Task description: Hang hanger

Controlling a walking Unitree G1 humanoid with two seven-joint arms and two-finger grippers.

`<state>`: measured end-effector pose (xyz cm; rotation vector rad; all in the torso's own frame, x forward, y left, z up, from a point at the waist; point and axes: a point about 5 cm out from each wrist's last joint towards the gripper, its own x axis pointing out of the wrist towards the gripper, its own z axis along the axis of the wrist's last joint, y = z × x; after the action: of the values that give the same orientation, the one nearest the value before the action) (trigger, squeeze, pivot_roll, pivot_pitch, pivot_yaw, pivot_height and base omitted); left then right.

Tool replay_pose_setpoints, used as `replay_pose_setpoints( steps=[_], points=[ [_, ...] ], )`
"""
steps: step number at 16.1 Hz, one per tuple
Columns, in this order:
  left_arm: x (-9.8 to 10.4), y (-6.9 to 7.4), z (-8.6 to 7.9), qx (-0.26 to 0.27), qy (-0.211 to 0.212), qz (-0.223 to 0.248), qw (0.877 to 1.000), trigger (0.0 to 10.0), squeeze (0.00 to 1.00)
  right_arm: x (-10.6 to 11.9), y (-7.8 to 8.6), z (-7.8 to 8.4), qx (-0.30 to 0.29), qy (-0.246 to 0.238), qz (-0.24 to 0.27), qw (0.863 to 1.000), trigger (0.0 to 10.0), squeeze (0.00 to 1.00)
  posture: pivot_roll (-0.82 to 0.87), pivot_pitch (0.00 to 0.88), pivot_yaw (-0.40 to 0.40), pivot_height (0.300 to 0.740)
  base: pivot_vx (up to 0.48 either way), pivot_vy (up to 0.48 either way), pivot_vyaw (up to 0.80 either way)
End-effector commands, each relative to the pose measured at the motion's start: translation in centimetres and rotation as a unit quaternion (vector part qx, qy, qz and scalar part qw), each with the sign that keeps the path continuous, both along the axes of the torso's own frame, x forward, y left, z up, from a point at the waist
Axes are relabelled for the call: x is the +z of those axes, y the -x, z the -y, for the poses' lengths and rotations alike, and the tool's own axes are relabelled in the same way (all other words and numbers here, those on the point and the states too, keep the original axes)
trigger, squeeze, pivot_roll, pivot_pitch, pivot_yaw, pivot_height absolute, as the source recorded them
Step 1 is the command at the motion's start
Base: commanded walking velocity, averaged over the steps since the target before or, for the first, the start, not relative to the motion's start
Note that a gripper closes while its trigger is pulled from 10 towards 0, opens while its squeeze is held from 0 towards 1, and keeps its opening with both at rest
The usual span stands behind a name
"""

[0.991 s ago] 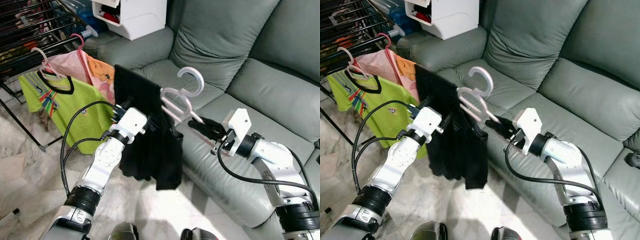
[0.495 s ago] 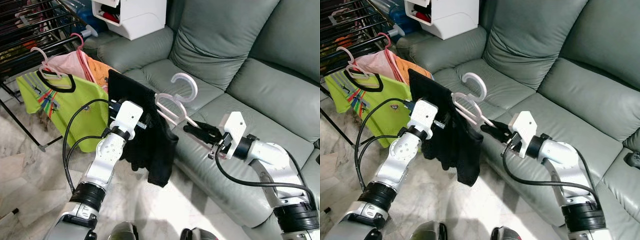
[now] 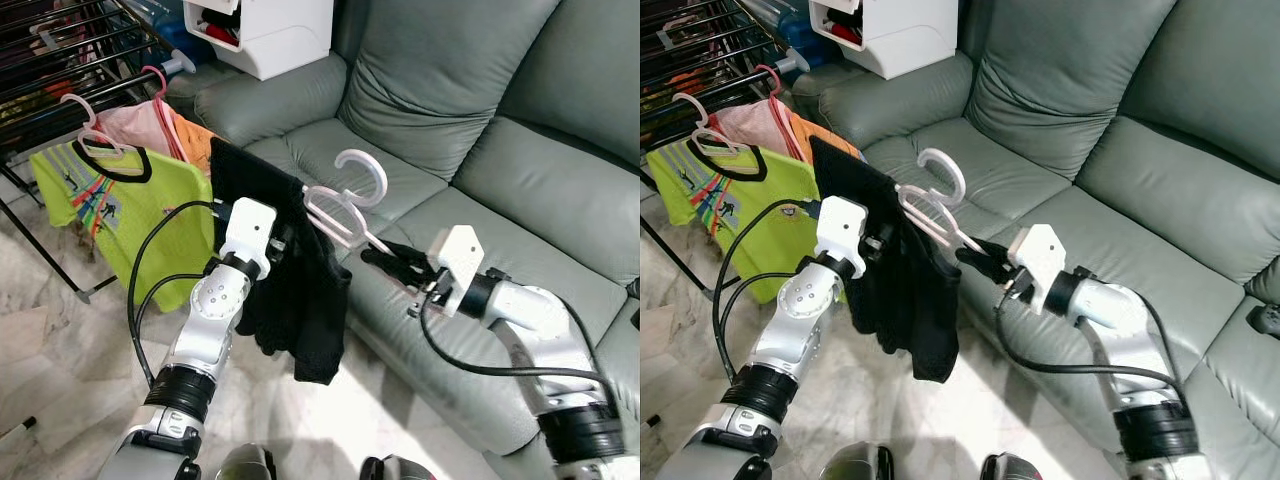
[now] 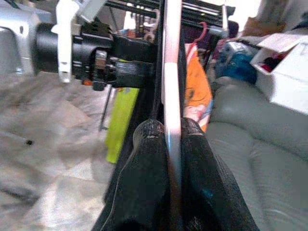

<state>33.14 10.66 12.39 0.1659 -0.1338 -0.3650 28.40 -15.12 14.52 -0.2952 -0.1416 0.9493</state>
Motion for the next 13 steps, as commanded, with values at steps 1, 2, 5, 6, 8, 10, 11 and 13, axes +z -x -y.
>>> replay_pose_setpoints(
  steps=[1, 2, 5, 6, 8, 10, 11, 13],
  points=[
    [1.5, 0.0, 0.4, -0.014, 0.017, 0.027, 0.999, 0.0, 0.0, 0.7, -0.4, -0.7, 0.0, 0.001, 0.034, 0.999, 10.0, 0.0, -0.07, 0.042, 0.012, 0.74, 0.0, 0.0, 0.0],
    [1.7, 0.1, 0.6, -0.023, 0.023, 0.029, 0.999, 0.0, 0.0, 0.6, -0.6, -0.8, -0.009, -0.002, 0.038, 0.999, 10.0, 0.0, -0.07, 0.042, 0.012, 0.74, 0.0, 0.0, 0.0],
    [1.7, 0.7, 1.4, -0.051, 0.035, 0.026, 0.998, 0.0, 0.0, 0.5, -1.0, -0.9, -0.023, -0.007, 0.047, 0.999, 10.0, 0.0, -0.06, 0.044, 0.014, 0.74, 0.0, 0.0, 0.0],
    [1.7, 0.9, 1.6, -0.058, 0.041, 0.025, 0.997, 0.0, 0.0, 0.5, -1.2, -0.9, -0.028, -0.006, 0.051, 0.998, 10.0, 0.0, -0.06, 0.044, 0.014, 0.74, 0.0, 0.0, 0.0],
    [1.8, 1.4, 2.4, -0.076, 0.049, 0.026, 0.996, 0.0, 0.0, 0.4, -1.5, -0.8, -0.039, -0.006, 0.055, 0.998, 10.0, 0.0, -0.06, 0.044, 0.014, 0.74, 0.0, 0.0, 0.0],
    [1.9, 1.9, 3.0, -0.092, 0.047, 0.028, 0.994, 0.4, 0.0, 0.3, -1.7, -0.7, -0.045, -0.003, 0.058, 0.997, 10.0, 0.0, -0.06, 0.045, 0.013, 0.74, 0.0, 0.0, 0.0],
    [1.8, 2.1, 3.1, -0.097, 0.041, 0.03, 0.994, 0.4, 0.0, 0.3, -1.7, -0.7, -0.048, -0.002, 0.06, 0.997, 10.0, 0.0, -0.06, 0.045, 0.013, 0.74, 0.0, 0.0, 0.0],
    [1.6, 2.3, 2.9, -0.1, 0.018, 0.031, 0.994, 3.7, 0.0, 0.4, -1.9, -0.6, -0.056, 0.005, 0.079, 0.995, 10.0, 0.0, -0.06, 0.045, 0.013, 0.74, 0.0, 0.0, 0.0]
  ],
)
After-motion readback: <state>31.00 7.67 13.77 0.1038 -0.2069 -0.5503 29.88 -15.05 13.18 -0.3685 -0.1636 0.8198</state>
